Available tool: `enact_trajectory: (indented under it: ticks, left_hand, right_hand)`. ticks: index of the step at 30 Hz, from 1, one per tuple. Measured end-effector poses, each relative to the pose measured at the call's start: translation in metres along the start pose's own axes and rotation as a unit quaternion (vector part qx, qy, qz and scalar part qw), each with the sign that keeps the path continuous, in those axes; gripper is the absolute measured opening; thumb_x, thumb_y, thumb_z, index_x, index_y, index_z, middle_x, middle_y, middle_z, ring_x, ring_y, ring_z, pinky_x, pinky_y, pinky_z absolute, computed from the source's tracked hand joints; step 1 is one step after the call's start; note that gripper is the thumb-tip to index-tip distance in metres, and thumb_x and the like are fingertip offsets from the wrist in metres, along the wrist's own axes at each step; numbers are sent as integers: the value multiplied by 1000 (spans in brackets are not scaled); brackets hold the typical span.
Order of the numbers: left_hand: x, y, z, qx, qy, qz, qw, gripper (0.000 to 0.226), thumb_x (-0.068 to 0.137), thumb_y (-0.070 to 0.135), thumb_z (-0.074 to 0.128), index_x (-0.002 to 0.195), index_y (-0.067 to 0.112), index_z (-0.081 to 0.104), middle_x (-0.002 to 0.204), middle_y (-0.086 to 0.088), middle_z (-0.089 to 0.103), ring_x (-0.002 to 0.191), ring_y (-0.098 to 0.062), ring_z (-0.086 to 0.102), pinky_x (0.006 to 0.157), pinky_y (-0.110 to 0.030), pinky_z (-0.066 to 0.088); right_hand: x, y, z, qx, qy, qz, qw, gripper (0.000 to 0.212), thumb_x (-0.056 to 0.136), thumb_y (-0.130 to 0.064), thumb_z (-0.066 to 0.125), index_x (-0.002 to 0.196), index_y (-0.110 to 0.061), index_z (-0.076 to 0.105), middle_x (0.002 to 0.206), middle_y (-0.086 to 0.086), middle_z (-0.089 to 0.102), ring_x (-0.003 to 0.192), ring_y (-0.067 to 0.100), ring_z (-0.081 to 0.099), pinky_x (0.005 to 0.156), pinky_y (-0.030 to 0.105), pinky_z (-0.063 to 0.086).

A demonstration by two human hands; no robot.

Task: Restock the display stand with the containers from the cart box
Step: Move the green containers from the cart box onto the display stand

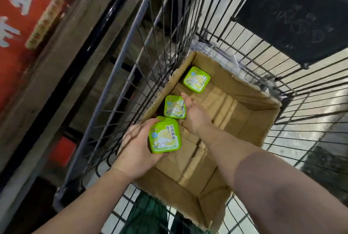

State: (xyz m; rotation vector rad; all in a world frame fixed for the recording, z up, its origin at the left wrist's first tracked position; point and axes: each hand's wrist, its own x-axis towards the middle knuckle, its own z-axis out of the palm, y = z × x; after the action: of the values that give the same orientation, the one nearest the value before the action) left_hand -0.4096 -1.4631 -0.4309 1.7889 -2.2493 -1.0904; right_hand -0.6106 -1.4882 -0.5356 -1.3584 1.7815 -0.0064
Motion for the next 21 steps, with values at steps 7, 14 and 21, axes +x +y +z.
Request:
enact_trajectory:
  ticks: [7, 14, 21]
  left_hand:
    - [1, 8, -6, -22, -57, -31, 998, 97, 55, 43, 87, 139, 28, 40, 132, 7, 54, 122, -16, 41, 101, -23, 29]
    - [-6, 35, -47, -55, -88, -2, 995, 87, 57, 35, 86, 131, 22, 43, 109, -4, 68, 105, -27, 61, 86, -34, 48]
    - [-54, 59, -101, -60, -93, 42, 993, 85, 49, 51, 76, 124, 33, 38, 101, -2, 69, 96, -26, 66, 79, -37, 53]
  right_hand:
    - [-37, 2, -29, 105, 27, 36, 994, 90, 69, -26, 81, 143, -33, 30, 124, 6, 49, 113, 22, 53, 100, 34, 43]
    - [-139, -26, -94, 86, 53, -8, 995, 84, 69, -16, 79, 140, -32, 38, 116, -5, 54, 114, 19, 49, 89, 24, 39]
    - [-225, -68, -117, 68, 92, -45, 992, 85, 63, -16, 82, 135, -34, 41, 114, -9, 55, 109, 19, 57, 93, 30, 47]
